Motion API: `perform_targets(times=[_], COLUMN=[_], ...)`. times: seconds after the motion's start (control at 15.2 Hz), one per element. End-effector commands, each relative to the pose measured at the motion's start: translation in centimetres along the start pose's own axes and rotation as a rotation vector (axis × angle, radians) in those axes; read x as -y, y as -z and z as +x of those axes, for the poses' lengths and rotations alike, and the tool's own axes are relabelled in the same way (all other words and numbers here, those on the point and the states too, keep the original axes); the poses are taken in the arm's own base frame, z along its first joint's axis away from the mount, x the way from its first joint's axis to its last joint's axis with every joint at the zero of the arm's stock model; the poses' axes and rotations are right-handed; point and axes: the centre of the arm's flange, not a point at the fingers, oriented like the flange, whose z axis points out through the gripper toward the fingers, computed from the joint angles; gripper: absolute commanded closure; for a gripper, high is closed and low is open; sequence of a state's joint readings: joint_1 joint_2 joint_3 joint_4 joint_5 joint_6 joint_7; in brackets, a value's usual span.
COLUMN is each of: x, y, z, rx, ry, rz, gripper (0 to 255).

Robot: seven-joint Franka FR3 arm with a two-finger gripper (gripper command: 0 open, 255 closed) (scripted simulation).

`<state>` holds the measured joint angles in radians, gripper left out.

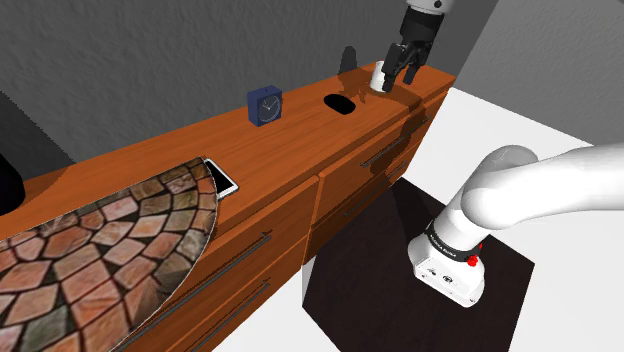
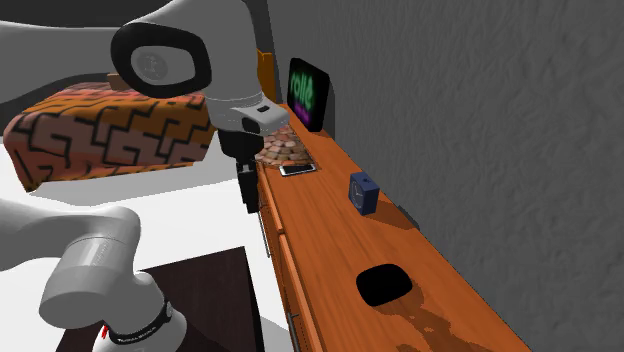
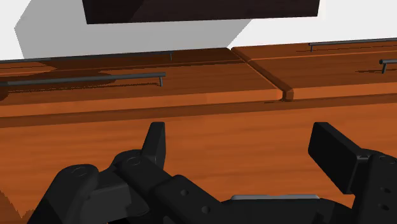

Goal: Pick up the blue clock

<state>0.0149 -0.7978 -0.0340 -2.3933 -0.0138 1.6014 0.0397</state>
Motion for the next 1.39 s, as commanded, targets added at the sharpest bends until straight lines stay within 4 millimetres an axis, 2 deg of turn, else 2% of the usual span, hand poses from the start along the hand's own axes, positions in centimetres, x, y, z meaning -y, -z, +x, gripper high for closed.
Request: perform_targets(times=[0.0,0.33,0.73,1.06,1.32], x=[0.0,5.4,10.8,14.3,16.2], y=[0.0,-1.9,-4.2,-6.0,-7.5], z=[0.0,3.3,8.6,13.9,18.6], rx=[0.000,-0.003,-0.006,-0.009,-0.011], ry=[0.000,-0.206,-0.453,-0.659,-0.824], rz=[0.000,-0.002,-0.004,-0.006,-0.008], gripper=[0,0,0,0,0])
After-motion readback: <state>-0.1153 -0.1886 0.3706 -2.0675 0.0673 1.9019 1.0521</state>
